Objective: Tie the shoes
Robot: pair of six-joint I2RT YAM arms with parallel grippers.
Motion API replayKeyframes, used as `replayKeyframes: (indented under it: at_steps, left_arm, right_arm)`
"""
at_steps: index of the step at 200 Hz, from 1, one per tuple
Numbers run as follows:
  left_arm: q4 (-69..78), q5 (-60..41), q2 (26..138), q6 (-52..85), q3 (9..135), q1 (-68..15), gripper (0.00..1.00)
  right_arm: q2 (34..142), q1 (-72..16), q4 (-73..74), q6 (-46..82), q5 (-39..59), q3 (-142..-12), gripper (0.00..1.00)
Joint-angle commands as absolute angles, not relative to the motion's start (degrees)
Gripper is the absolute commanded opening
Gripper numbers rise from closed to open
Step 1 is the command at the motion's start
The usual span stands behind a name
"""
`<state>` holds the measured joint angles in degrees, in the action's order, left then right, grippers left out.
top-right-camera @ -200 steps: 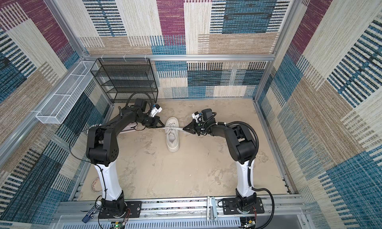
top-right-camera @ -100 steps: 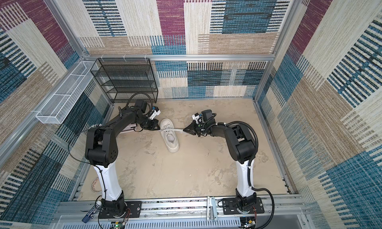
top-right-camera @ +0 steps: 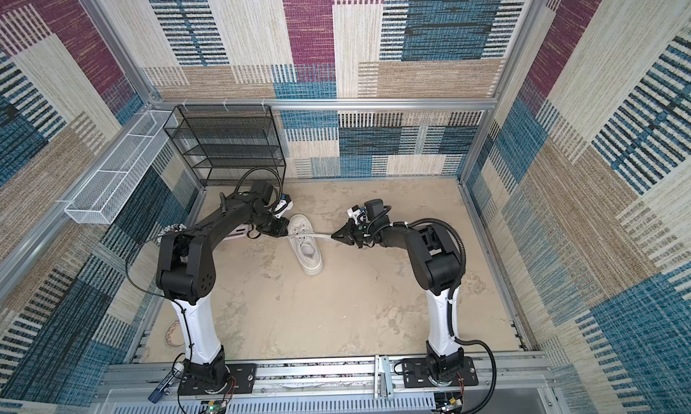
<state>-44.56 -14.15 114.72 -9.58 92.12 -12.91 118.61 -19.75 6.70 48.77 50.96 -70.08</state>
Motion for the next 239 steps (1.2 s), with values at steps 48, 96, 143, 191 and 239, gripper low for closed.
replayKeyframes:
  at_steps: [48, 96, 143, 191, 239]
  left_arm:
    - [-47.4, -5.0, 114.1, -13.6, 92.5, -14.3, 0.0]
    - [-47.2, -2.3, 114.0, -14.0, 92.2, -14.6, 0.0]
    - [-47.4, -0.6, 113.8, -15.1, 92.5, -15.5, 0.0]
    - [-44.9, -5.4, 110.2, -12.0, 90.4, -14.6, 0.39]
    - [-44.5, -12.7, 104.7, -6.1, 90.1, -9.9, 0.54]
  right_arm:
    - [118.8, -19.3, 7.1, 48.5, 48.9, -69.8, 0.0]
    - [118.7, -18.9, 5.9, 48.2, 47.8, -69.8, 0.0]
    - [118.9, -18.9, 6.0, 48.2, 47.8, -69.8, 0.0]
    - [117.8, -18.5, 2.7, 45.9, 46.8, -71.4, 0.41]
    - [116.2, -17.8, -7.2, 39.1, 41.7, -75.5, 0.43]
